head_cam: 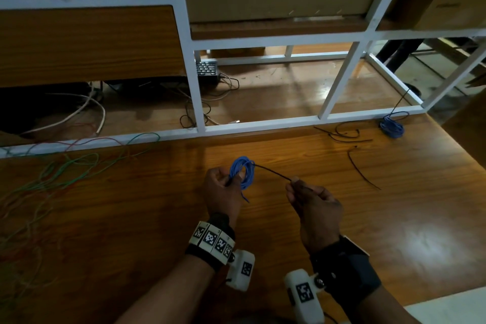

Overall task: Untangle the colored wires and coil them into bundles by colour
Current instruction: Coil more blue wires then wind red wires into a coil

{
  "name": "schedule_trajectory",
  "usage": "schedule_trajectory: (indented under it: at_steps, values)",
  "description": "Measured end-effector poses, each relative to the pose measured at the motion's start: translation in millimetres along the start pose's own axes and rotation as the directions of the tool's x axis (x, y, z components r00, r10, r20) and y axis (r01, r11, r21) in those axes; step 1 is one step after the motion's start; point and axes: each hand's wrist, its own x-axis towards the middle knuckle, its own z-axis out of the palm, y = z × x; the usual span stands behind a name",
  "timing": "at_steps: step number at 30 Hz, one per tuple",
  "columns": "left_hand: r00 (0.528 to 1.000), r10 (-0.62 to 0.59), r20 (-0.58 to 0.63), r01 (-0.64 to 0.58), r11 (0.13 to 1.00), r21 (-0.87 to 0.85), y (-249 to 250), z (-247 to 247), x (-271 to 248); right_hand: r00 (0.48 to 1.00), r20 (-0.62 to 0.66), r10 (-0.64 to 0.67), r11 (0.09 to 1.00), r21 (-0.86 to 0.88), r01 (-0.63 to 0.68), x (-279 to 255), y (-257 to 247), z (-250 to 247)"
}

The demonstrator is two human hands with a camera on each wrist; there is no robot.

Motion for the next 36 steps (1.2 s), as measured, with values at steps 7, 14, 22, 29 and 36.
schedule_trajectory:
  at_steps: [7,14,22,29,36]
  values:
    - [0.998,0.047,-0.037,-0.044,0.996,0.082,9.9,4.3,-10.1,0.998,-0.068,-0.008,0.996,-0.091,0.002,0.7,14.7,5.8]
    - [0.996,0.044,-0.073,-0.040,0.998,0.057,11.3,-1.2,-13.8,0.993,-0.104,-0.051,0.993,-0.108,0.040,6.0,11.7,3.6]
    - [0.995,0.036,0.092,-0.038,0.999,0.018,11.4,7.3,-29.4,0.997,-0.076,-0.009,0.981,-0.196,-0.006,3.8,19.7,11.8]
    - [0.981,-0.031,0.193,0.048,0.996,-0.081,7.4,14.5,-30.8,0.992,0.004,0.124,0.982,-0.146,-0.122,2.5,18.7,11.2]
    - [0.985,-0.067,0.160,0.103,0.968,-0.228,24.2,14.2,-23.9,0.980,0.144,0.136,0.978,-0.179,-0.110,1.8,17.5,3.8]
